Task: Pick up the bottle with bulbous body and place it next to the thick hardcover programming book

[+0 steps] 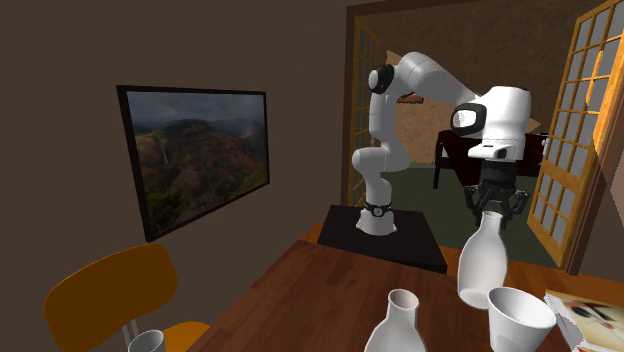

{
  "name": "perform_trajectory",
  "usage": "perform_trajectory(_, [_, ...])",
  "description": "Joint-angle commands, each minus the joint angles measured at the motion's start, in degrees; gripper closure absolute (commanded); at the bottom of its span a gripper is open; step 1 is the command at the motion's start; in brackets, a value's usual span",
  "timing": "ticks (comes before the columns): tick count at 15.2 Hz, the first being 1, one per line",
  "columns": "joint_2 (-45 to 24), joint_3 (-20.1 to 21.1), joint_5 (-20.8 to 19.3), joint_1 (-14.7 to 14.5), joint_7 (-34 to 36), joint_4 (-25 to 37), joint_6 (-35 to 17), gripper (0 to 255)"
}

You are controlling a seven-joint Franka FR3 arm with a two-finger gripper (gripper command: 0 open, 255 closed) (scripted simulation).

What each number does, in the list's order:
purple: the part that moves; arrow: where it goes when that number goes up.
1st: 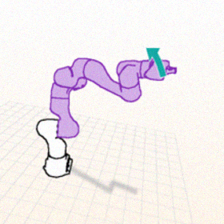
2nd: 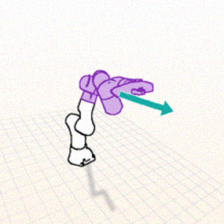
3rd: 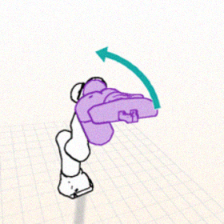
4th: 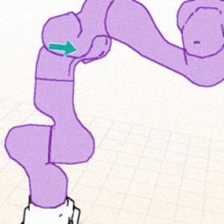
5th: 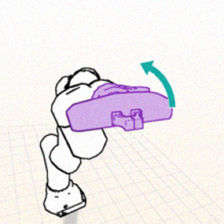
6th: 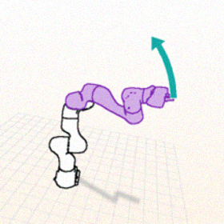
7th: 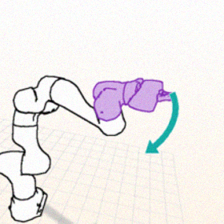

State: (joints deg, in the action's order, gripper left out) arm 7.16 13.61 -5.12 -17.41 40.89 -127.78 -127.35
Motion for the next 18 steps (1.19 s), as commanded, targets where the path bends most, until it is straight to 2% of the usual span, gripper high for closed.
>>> perform_trajectory(1, [-0.1, 0.0, -0.1, 0.0, 0.0, -0.2, -0.4, 255])
perform_trajectory(6, [-0.1, 0.0, -0.1, 0.0, 0.0, -0.2, -0.4, 255])
perform_trajectory(7, [-0.1, 0.0, -0.1, 0.0, 0.0, -0.2, -0.4, 0])
perform_trajectory(12, [-0.1, 0.0, -0.1, 0.0, 0.0, -0.2, -0.4, 0])
perform_trajectory(16, [3.4, 0.0, 1.3, -0.3, -0.9, 3.6, 6.8, 0])
perform_trajectory(18, [3.4, 0.0, 1.3, -0.3, -0.9, 3.6, 6.8, 0])
